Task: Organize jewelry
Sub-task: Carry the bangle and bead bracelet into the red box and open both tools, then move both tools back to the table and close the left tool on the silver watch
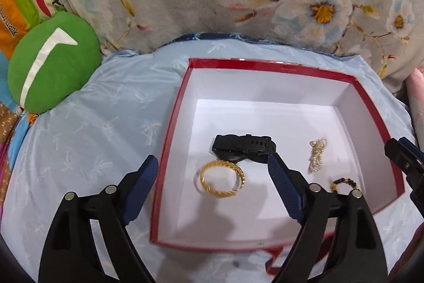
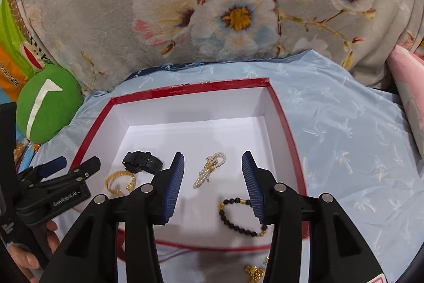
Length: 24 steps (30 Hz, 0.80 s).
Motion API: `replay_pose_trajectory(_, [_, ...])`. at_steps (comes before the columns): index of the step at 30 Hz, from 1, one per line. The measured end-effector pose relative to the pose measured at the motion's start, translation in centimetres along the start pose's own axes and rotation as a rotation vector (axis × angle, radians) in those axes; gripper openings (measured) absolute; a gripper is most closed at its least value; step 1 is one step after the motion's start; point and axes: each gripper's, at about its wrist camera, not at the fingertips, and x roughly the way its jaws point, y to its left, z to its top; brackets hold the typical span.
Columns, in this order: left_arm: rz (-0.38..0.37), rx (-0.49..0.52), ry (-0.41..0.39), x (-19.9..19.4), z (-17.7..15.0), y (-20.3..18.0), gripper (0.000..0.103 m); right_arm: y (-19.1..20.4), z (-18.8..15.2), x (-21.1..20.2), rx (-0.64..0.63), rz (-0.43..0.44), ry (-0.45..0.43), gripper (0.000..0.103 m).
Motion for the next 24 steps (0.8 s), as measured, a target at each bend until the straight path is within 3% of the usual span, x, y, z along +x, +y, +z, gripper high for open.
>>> replay_pose_trajectory(5, [-0.047, 0.028, -0.031, -4.9, -2.2, 0.3, 0.085, -1.2, -2.6, -4.7, -0.011, -0.012, -0.016, 0.045])
replay_pose_trajectory(10, [-0.099, 0.062, 0.016, -8.1, -7.3, 0.2, 0.085, -2.8, -7.5, -8.9, -0.011, -0.021, 0.013, 0.045])
replay_pose_trajectory(19, [-0.121, 0.099, 0.179, -8.6, -16.3, -0.8, 0.085, -5.4, -15.6, -12.1, 0.024, -0.069, 0.103, 0.045])
replay_pose_trajectory(24, [-0.142, 0.092, 0.245, -7.9, -19.1, -2.0, 0.085, -6.1, -18.0, -11.6, 0.053, -0.064, 0.145, 0.045])
